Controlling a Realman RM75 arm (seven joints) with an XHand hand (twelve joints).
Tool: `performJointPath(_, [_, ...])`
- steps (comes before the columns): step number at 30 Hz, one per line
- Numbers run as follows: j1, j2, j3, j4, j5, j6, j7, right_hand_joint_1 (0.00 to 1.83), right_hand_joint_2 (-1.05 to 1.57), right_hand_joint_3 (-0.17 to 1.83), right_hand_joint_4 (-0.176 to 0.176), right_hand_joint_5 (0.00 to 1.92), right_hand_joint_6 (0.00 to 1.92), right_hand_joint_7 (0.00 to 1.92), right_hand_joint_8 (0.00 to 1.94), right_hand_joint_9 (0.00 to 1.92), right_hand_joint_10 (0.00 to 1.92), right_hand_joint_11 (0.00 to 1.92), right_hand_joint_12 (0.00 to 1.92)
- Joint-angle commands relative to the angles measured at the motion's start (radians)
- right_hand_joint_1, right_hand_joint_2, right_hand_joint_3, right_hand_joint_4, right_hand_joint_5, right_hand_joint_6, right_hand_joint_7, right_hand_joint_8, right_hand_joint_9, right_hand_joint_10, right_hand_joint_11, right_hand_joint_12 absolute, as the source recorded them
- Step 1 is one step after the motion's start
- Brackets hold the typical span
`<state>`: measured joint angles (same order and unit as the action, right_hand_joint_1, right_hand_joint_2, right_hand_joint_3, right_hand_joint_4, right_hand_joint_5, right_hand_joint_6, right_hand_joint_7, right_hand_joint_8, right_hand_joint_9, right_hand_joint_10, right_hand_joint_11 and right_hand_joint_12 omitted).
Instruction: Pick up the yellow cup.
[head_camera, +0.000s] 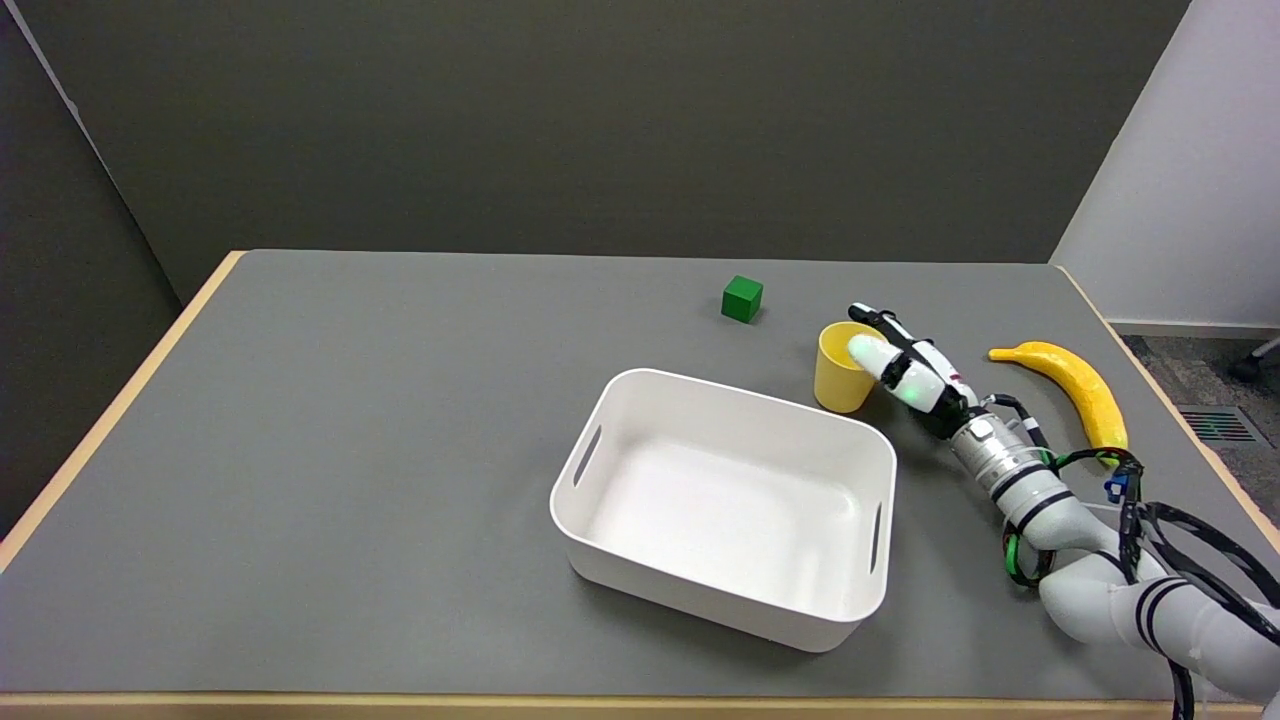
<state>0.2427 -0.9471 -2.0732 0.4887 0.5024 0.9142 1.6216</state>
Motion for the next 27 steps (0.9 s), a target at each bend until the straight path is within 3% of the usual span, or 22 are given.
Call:
performJointPath(1, [0.040, -0.006, -0.017, -0.025, -0.032, -0.043, 0.029, 0.51, 0.55, 0.87, -0.103, 0.00, 0.15, 0.00, 0.01, 0.00, 0.09, 0.00, 0.53])
performJointPath(5, [0.041, -0.006, -0.018, -0.025, -0.032, -0.045, 0.029, 0.56, 0.54, 0.91, -0.116, 0.01, 0.05, 0.00, 0.02, 0.00, 0.06, 0.00, 0.51])
performJointPath(23, [0.043, -0.006, -0.028, -0.025, -0.032, -0.049, 0.029, 0.51, 0.52, 0.90, -0.120, 0.00, 0.04, 0.00, 0.00, 0.00, 0.02, 0.00, 0.51])
performJointPath(27, [0.043, -0.006, -0.028, -0.019, -0.032, -0.054, 0.029, 0.76, 0.55, 0.93, -0.112, 0.00, 0.05, 0.00, 0.00, 0.00, 0.01, 0.00, 0.50])
